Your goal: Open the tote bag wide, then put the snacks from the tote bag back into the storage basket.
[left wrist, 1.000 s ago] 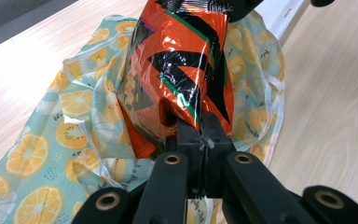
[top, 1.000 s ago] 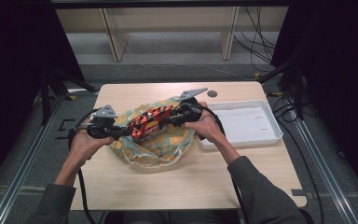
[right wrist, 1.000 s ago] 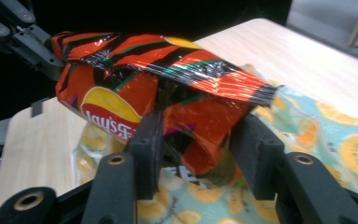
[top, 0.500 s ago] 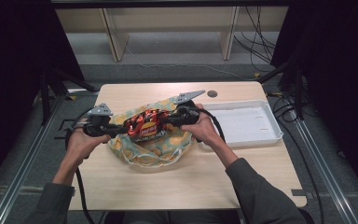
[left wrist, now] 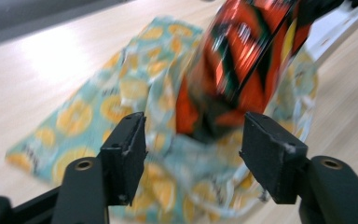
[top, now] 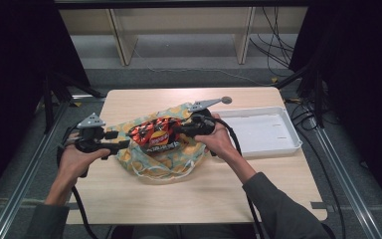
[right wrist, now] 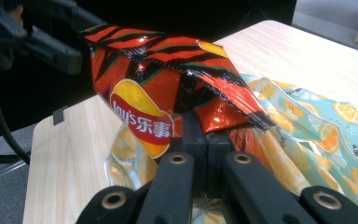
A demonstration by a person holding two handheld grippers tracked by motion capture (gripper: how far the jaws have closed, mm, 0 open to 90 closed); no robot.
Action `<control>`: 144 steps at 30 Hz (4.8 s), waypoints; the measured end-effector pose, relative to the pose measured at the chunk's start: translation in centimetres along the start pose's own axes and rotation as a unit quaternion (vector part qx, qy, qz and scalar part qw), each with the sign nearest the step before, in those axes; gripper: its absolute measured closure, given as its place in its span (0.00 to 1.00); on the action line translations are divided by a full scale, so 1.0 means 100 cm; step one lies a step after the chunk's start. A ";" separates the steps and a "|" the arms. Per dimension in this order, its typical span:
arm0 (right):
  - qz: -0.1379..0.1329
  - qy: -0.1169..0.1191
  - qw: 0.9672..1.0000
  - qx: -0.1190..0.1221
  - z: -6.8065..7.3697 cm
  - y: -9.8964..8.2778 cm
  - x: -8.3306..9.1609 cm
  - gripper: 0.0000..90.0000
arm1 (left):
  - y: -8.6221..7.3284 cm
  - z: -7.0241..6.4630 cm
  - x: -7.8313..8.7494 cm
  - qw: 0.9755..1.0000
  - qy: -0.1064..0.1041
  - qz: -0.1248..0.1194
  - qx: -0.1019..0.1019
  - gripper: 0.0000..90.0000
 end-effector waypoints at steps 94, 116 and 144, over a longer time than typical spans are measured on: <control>-0.089 -0.087 0.992 0.001 -0.016 0.069 0.170 1.00 | -0.107 -0.028 0.012 0.996 0.071 0.059 0.019 0.33; -0.102 -0.153 0.981 -0.064 -0.077 0.016 0.230 1.00 | -0.108 -0.029 0.008 0.996 0.068 0.058 0.026 0.32; -0.079 -0.156 0.979 -0.107 -0.089 -0.034 0.218 1.00 | -0.109 -0.029 0.008 0.996 0.067 0.061 0.026 0.32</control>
Point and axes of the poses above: each handheld gripper's, and its own axes: x roughly backward along the jaws, y roughly out of its top, z roughly to its left, the point moved 9 cm from there along -x, roughly forward along the jaws, and after that the axes turned 1 degree about -z, right-handed, at the moved point
